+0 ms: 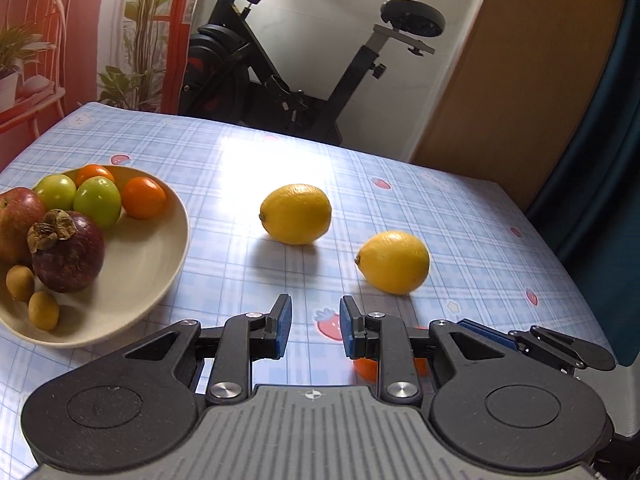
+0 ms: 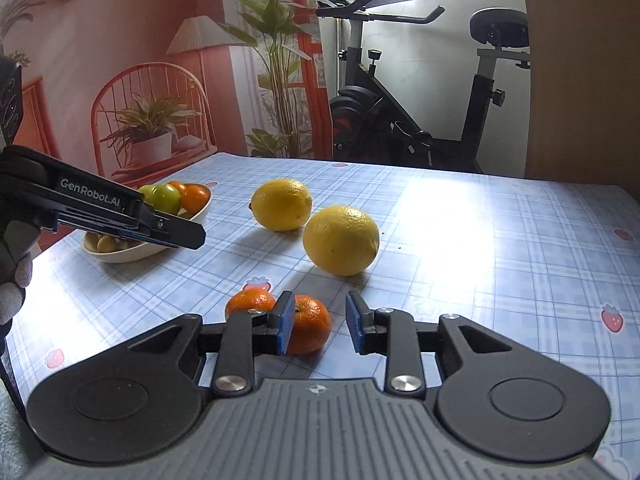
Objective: Organize fruits
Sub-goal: 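Withdraw both grippers from the plate toward the two tangerines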
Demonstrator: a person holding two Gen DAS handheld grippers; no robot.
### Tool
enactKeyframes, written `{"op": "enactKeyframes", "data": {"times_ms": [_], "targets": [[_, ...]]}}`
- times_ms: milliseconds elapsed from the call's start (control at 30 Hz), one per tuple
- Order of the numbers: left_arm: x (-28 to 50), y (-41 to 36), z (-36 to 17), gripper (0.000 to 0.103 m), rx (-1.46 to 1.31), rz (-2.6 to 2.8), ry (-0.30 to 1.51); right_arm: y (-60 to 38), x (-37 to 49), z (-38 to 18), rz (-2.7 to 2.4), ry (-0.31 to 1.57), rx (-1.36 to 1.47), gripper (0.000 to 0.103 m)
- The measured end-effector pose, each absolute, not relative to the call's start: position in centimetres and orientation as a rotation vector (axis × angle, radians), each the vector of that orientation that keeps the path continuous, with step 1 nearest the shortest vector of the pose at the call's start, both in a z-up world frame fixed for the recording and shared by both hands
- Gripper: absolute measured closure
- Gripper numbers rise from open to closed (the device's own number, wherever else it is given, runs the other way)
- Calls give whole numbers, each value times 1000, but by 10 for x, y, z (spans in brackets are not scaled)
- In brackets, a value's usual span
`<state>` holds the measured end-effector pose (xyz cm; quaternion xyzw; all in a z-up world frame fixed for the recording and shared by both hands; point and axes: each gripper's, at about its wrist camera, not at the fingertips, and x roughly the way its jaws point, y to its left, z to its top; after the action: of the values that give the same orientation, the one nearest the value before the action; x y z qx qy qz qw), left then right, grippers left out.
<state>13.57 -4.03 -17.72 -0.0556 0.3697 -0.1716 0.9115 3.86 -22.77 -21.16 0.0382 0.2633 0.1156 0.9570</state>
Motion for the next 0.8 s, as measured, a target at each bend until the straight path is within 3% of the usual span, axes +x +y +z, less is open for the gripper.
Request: {"op": "enactKeyframes", "data": {"times_ms": [433, 800], "targets": [[131, -36, -179, 76, -122, -363, 760, -215, 43, -220, 261, 557, 18, 61], [130, -37, -184, 76, -126, -389, 776, -218, 49, -223, 261, 589, 46, 63]]}}
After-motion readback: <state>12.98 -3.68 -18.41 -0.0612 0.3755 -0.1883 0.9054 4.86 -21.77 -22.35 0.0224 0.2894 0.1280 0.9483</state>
